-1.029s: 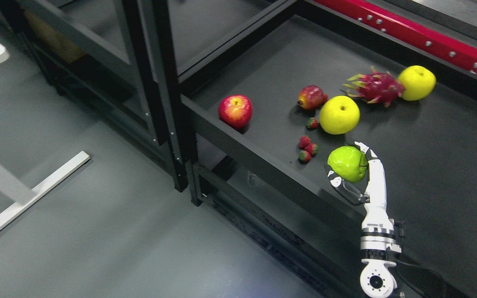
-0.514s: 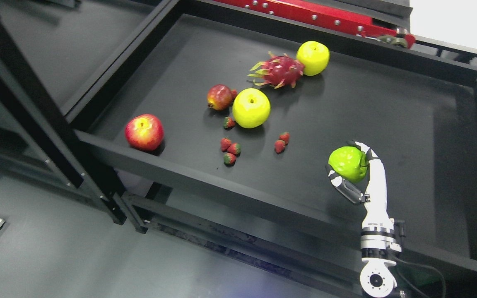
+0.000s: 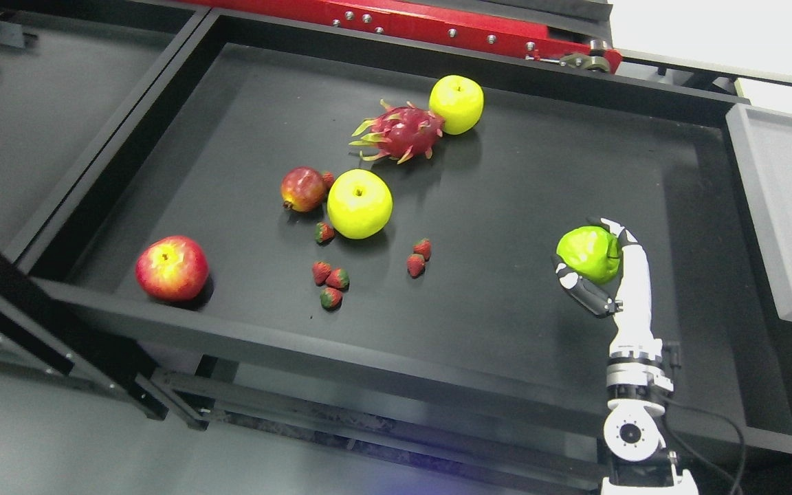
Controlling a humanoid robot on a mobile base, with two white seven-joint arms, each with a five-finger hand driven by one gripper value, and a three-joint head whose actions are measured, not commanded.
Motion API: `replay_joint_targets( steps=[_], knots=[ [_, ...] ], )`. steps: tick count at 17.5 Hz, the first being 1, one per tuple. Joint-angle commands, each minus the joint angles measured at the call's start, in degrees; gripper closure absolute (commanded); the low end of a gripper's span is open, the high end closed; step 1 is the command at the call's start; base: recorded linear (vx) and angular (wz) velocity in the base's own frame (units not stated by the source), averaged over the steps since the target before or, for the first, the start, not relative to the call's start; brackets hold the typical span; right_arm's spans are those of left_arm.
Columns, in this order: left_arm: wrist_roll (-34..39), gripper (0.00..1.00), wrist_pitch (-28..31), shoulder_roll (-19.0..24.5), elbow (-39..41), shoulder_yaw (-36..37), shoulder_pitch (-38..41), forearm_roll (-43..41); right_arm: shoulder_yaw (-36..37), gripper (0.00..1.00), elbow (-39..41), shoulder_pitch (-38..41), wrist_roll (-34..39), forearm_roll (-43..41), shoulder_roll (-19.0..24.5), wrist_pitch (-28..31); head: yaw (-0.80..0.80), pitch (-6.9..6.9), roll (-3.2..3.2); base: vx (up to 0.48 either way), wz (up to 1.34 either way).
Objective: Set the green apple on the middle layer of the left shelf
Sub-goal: 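Move the held green apple over the black shelf tray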
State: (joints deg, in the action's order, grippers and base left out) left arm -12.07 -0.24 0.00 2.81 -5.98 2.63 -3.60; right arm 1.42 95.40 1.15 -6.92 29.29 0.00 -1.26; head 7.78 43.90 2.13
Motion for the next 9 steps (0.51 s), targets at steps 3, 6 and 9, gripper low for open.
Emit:
replay_joint_targets(
  steps=[3, 6, 9],
  knots=[
    [0.03, 0.00, -0.02, 1.00, 0.00, 0.00, 0.01, 0.00, -2.72, 1.00, -15.13, -12.12, 5.50, 4.02, -1.06, 4.14, 0.00, -0.01, 0.00, 0.113, -0.18],
    [0.03, 0.00, -0.02, 1.00, 0.00, 0.00, 0.01, 0.00, -6.34, 1.00, -20.67, -16.17, 6.92, 4.99, -1.93, 6.61, 0.00, -0.02, 0.00, 0.092, -0.11],
    [0.03, 0.00, -0.02, 1.00, 0.00, 0.00, 0.01, 0.00, -8.01, 0.94, -27.70, -20.74, 7.01, 5.25, -2.38, 9.16, 0.00, -0.02, 0.00, 0.051, -0.07]
  ],
)
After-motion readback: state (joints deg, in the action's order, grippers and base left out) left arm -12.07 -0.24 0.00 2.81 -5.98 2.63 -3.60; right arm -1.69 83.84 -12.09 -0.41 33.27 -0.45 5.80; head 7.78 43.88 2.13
